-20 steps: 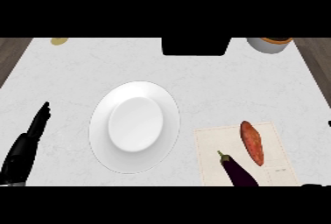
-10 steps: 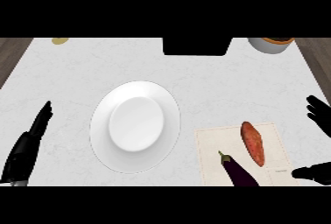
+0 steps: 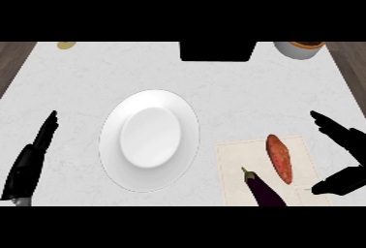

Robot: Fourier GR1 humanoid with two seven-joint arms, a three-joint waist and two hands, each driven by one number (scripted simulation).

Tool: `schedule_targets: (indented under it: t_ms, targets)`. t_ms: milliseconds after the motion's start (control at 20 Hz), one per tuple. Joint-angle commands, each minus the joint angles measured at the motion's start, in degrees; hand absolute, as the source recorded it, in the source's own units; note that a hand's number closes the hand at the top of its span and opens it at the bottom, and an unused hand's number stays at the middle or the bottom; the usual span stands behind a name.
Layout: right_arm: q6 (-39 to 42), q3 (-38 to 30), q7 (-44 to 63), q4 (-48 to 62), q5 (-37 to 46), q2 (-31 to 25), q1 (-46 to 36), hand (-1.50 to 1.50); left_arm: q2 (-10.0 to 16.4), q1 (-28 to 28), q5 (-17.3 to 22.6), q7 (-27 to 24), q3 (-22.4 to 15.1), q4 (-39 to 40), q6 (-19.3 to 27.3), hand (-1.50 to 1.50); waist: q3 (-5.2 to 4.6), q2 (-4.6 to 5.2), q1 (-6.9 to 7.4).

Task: Pick the sweet potato from the placemat and place it in the plate

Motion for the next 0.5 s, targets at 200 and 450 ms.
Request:
schedule_targets:
  t_ms: [200, 450]
  targets:
    - [5.12, 0.70, -5.06, 9.40, 7.32, 4.80, -3.98, -1.50, -2.56, 4.41, -3.77, 0.15, 2.01, -4.38, -0.92, 0.00, 0.00, -0.11, -0.14]
    - [8.32, 1.40, -6.33, 16.62, 10.45, 7.20, -10.52, -1.50, -3.27, -0.43, -3.32, -2.28, 5.44, 2.88, -4.53, 0.00, -0.01, -0.02, -0.17]
